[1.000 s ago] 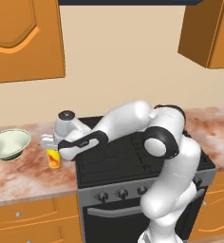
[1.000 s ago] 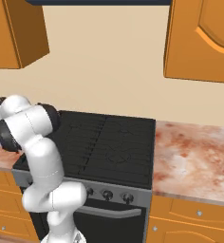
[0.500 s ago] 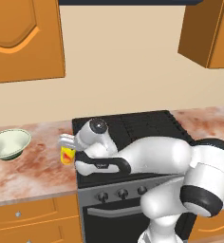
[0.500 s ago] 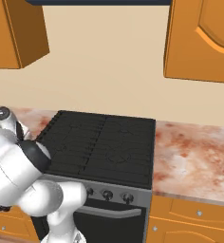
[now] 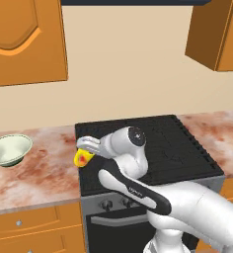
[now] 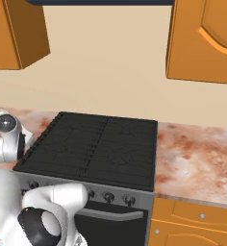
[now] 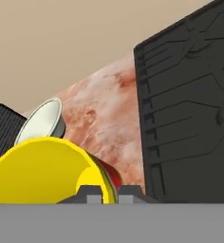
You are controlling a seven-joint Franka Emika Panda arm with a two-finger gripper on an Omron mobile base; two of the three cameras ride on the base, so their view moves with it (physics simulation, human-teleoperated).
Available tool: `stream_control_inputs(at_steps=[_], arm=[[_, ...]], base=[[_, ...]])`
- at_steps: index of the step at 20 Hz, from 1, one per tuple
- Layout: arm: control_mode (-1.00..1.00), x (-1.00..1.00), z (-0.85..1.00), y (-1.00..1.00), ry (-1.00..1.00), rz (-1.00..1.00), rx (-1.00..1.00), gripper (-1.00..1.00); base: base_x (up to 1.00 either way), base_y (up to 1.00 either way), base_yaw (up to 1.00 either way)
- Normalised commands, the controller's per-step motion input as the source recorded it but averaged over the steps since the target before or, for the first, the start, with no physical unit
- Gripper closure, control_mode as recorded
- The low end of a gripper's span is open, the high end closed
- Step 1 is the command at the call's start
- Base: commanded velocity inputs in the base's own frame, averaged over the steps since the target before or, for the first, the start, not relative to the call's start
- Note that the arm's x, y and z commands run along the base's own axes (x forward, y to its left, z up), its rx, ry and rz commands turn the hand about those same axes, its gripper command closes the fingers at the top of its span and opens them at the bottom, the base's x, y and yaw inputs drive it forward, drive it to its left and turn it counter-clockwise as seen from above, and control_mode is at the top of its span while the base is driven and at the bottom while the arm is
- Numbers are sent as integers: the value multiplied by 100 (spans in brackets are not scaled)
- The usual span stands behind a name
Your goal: Pick the cup and bowl from the counter and place them on the counter next to the sink.
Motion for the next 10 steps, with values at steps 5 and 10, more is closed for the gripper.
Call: stream_control_inputs(at_steps=[5,10], arm=[[-100,-32,93,-65,15,-4,-3,100],[-100,-6,87,-74,28,-7,-12,100]], base=[[0,0,0],[0,0,0]])
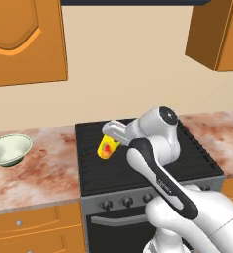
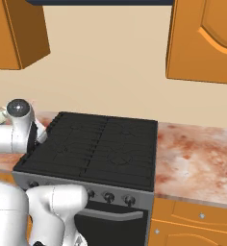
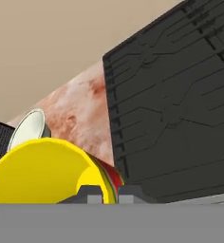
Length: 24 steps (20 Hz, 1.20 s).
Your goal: Pick the cup and bowl from the counter and place them on the counter next to the sink.
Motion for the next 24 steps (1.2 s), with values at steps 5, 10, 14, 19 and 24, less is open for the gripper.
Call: stream_control_inputs(at_steps=[5,10,14,19,24], arm=[[-100,0,48,-67,39,-3,-26,100],[-100,-4,6,-61,27,0,-23,100],[-100,-30,-1,-52,3,3,-5,100],[-100,-10,-49,-53,0,13,0,100],[-100,-21,-29,-46,-2,23,0,100]], base=[[0,0,0],[0,0,0],[0,0,0],[0,0,0],[0,0,0]])
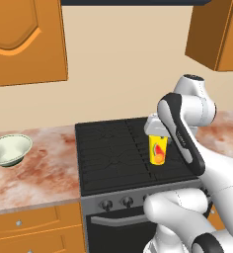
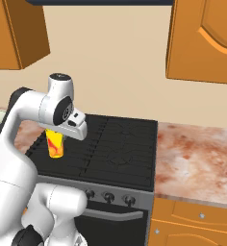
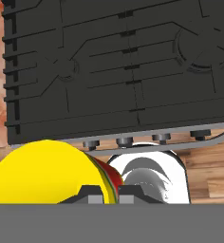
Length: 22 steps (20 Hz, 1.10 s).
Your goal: Pick the cup and bowl from the counter and place them on the counter next to the sink.
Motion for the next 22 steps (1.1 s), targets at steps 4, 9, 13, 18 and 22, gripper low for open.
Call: stream_control_inputs(at_steps=[4,9,13,18,22], arm=[[-100,-1,-30,-26,-2,20,0,100],[-100,0,-37,-17,-2,18,0,100],[-100,-6,-21,-1,0,12,-2,100],[-100,0,0,0,0,0,0,100],[-100,0,0,0,0,0,0,100]], base=[[0,0,0],[0,0,0],[0,0,0],[0,0,0],[0,0,0]])
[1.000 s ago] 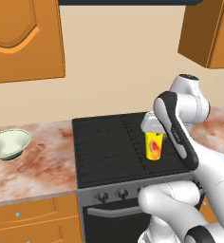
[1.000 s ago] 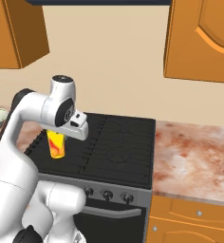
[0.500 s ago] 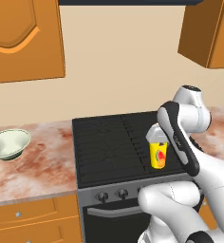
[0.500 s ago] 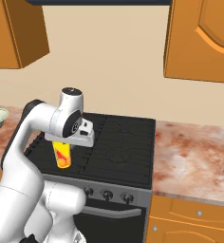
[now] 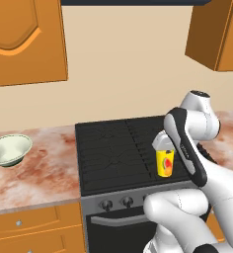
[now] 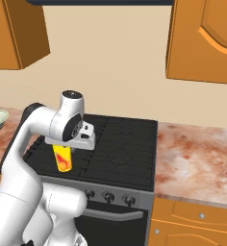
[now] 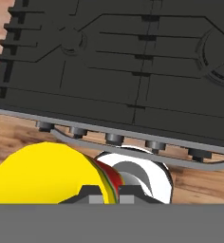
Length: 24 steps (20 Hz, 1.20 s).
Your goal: Pick the cup and bowl from the counter and place them on the counter next to the sink.
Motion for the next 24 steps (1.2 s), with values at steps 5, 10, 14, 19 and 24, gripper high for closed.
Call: stream_control_inputs(at_steps=[5,10,14,19,24], arm=[[100,0,0,0,0,0,0,100],[100,0,0,0,0,0,0,100],[100,0,0,0,0,0,0,100],[100,0,0,0,0,0,0,100],[100,0,0,0,0,0,0,100]], base=[[0,0,0],[-75,0,0],[-42,4,1],[0,5,57],[0,5,98]])
